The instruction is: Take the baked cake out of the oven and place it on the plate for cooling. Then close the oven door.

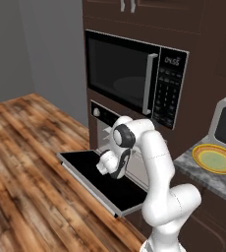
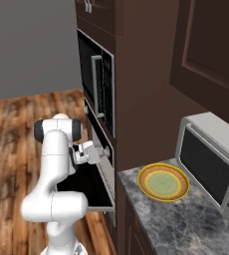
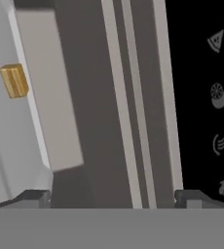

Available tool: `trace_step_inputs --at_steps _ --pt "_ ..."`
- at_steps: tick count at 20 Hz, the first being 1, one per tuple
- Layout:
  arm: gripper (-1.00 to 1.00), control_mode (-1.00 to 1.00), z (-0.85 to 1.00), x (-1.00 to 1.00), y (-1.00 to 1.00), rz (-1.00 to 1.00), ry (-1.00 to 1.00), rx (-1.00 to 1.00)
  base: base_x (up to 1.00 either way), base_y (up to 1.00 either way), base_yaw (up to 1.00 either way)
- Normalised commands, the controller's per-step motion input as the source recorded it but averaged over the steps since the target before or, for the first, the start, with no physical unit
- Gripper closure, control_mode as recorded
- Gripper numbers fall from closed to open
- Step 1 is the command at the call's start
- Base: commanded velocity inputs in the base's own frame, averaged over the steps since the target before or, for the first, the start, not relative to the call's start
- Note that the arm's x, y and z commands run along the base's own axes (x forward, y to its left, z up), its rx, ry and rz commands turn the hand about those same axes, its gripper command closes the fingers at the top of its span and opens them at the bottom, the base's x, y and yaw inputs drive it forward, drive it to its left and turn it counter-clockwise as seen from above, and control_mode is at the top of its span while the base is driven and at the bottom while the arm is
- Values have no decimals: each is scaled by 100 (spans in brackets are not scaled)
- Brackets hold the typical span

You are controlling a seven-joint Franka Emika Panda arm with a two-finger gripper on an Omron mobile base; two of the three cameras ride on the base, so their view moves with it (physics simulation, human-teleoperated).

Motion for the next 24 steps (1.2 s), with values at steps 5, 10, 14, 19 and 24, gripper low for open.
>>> trace_step_inputs --at_steps 5,10,14,19,24 --pt "-100 -100 -32 8 -17 0 13 0 0 0 0" --pt "-100 -100 -45 0 -10 0 15 0 0 0 0" --pt "-100 -100 -15 8 -16 0 6 0 0 0 0" --pt "-100 -100 0 11 -22 0 0 0 0 0 0" --pt "-100 -100 0 15 -22 0 0 0 0 0 0"
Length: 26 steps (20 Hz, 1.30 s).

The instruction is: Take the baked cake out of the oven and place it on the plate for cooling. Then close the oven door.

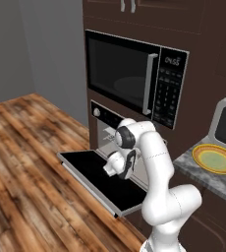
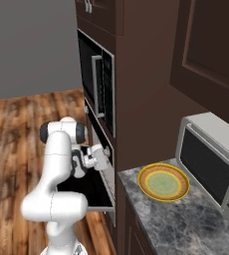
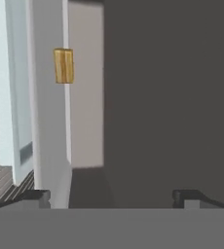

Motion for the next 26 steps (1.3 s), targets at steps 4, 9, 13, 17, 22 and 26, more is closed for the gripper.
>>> trace_step_inputs --at_steps 4,9,13,17,22,26 --pt "-100 -100 -3 19 -20 0 2 0 0 0 0" --pt "-100 -100 -8 19 -11 0 4 0 0 0 0" --pt "100 -100 -8 15 -2 0 6 0 0 0 0" --pt "100 -100 -4 17 -4 0 6 0 0 0 0" --pt "100 -100 0 2 -4 0 4 1 0 0 0" --pt "100 -100 -1 0 0 2 8 5 0 0 0"
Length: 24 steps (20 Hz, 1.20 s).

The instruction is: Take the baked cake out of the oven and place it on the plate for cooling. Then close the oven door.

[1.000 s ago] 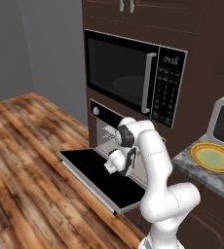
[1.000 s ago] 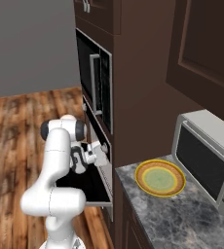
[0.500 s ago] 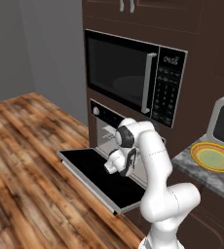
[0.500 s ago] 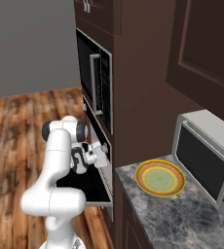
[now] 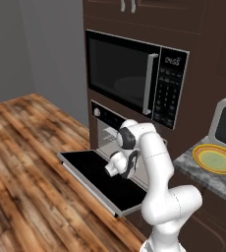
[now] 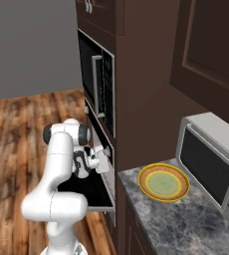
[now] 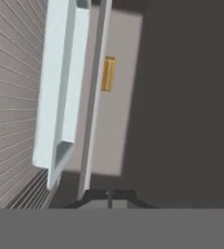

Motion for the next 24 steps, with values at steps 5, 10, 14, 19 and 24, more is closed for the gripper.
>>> trace_step_inputs --at_steps 5,10,14,19,24 --pt "100 -100 -7 0 0 4 11 6 0 0 0" --pt "100 -100 -5 0 0 4 6 4 0 0 0" --pt "-100 -100 -3 5 0 3 0 0 0 0 0" --pt "-100 -100 -23 2 0 1 -3 0 0 0 0" --pt "-100 -100 -34 5 0 0 -4 0 0 0 0"
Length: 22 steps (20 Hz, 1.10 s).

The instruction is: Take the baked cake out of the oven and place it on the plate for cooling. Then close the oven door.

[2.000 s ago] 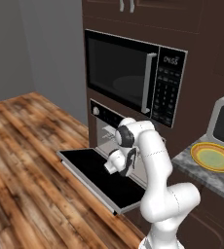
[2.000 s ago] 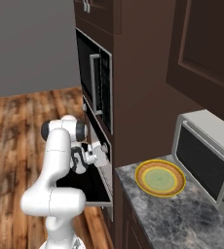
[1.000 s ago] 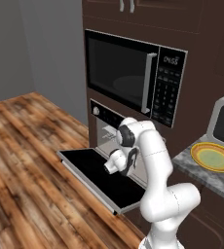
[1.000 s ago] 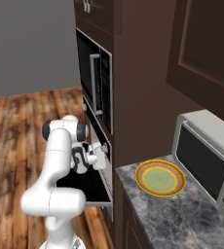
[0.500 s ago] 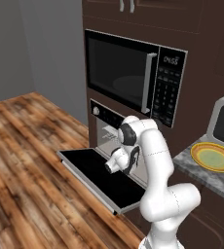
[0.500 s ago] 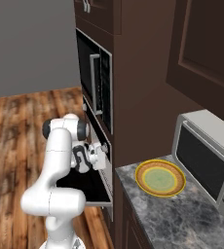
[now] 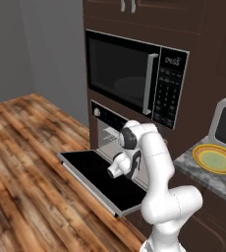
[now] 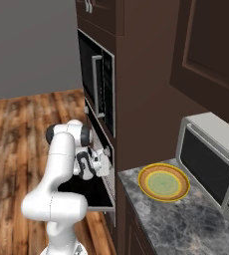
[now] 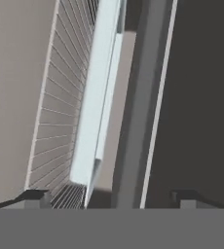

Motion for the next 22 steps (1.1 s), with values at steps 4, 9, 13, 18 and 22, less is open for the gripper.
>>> trace_step_inputs --at_steps 4,9,13,18,22 --pt "-100 -100 -22 33 0 0 -2 0 0 0 0" --pt "-100 -100 -2 34 -12 0 -4 0 0 0 0" --pt "-100 -100 0 38 -16 0 -1 0 0 0 0" --pt "-100 -100 0 37 -22 0 0 0 0 0 0" --pt "-100 -100 2 2 -14 0 -5 0 0 0 0"
